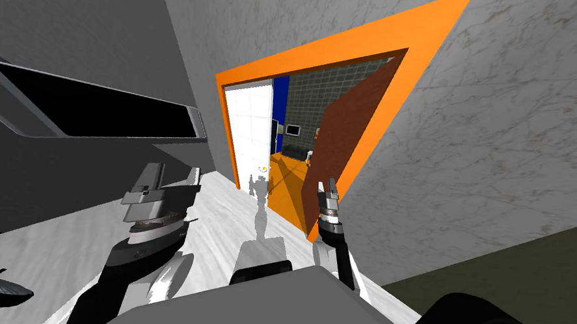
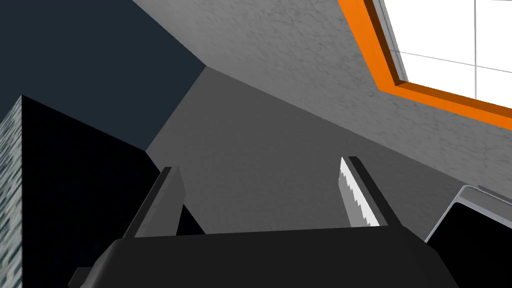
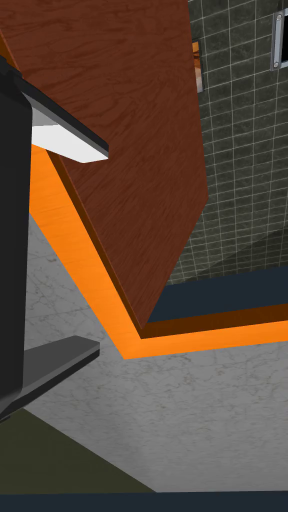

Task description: Push the door open

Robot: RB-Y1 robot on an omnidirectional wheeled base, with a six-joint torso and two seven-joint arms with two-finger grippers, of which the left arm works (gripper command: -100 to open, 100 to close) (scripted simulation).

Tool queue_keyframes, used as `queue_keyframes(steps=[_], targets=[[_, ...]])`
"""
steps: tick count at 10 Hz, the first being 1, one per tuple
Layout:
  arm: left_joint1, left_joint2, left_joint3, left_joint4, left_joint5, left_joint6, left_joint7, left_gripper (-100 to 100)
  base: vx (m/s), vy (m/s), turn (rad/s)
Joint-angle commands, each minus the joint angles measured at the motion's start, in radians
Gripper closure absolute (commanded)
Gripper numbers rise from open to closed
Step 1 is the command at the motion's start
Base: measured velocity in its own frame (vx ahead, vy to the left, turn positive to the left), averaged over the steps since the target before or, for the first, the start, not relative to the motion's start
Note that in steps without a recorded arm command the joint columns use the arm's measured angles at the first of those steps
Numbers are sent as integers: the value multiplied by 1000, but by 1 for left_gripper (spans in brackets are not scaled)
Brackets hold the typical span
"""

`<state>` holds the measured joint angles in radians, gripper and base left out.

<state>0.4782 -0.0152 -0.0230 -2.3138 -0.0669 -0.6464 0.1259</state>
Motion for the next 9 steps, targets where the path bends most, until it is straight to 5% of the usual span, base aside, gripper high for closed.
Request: queue_keyframes(steps=[1,9], targets=[[-15,9,5,41,1,-3,-3,-100,134,23,-119],[-89,42,28,243,5,-18,-19,-100,65,74,-119]])
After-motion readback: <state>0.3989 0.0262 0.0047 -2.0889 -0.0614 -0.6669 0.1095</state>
